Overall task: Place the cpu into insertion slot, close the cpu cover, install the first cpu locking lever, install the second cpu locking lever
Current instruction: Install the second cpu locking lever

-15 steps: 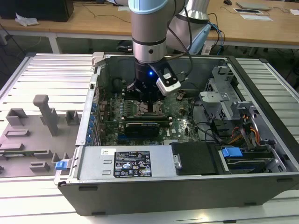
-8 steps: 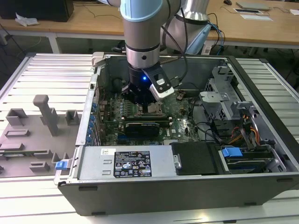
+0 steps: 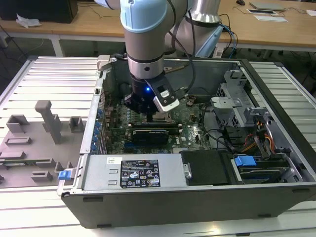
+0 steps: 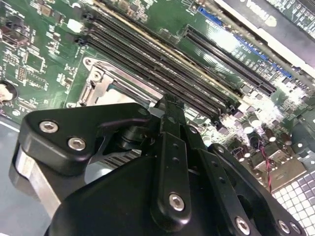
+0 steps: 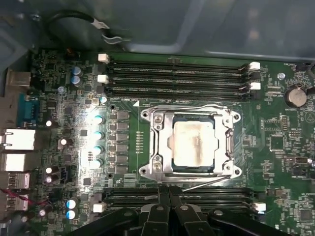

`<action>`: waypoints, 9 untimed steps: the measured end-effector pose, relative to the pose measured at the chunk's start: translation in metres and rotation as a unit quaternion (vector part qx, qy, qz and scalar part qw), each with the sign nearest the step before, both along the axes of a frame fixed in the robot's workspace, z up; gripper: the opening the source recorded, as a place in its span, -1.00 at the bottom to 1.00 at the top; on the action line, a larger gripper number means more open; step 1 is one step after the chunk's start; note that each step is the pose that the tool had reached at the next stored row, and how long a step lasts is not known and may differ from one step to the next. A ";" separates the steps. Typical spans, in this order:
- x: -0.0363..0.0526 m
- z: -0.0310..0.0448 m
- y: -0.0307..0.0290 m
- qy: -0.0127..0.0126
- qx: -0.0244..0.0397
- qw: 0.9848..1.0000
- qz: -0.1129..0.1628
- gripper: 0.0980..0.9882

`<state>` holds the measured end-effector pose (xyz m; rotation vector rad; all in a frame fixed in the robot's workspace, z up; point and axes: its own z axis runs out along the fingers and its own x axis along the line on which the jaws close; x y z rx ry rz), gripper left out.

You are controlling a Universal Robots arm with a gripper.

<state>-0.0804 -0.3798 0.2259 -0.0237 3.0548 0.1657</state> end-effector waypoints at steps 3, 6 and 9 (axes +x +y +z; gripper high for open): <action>-0.0035 -0.0038 -0.0037 0.000 0.009 1.000 0.000 -0.98; -0.0051 -0.0068 -0.0066 0.000 0.015 1.000 0.000 -0.98; -0.0069 -0.0095 -0.0088 0.000 0.024 1.000 0.000 -0.98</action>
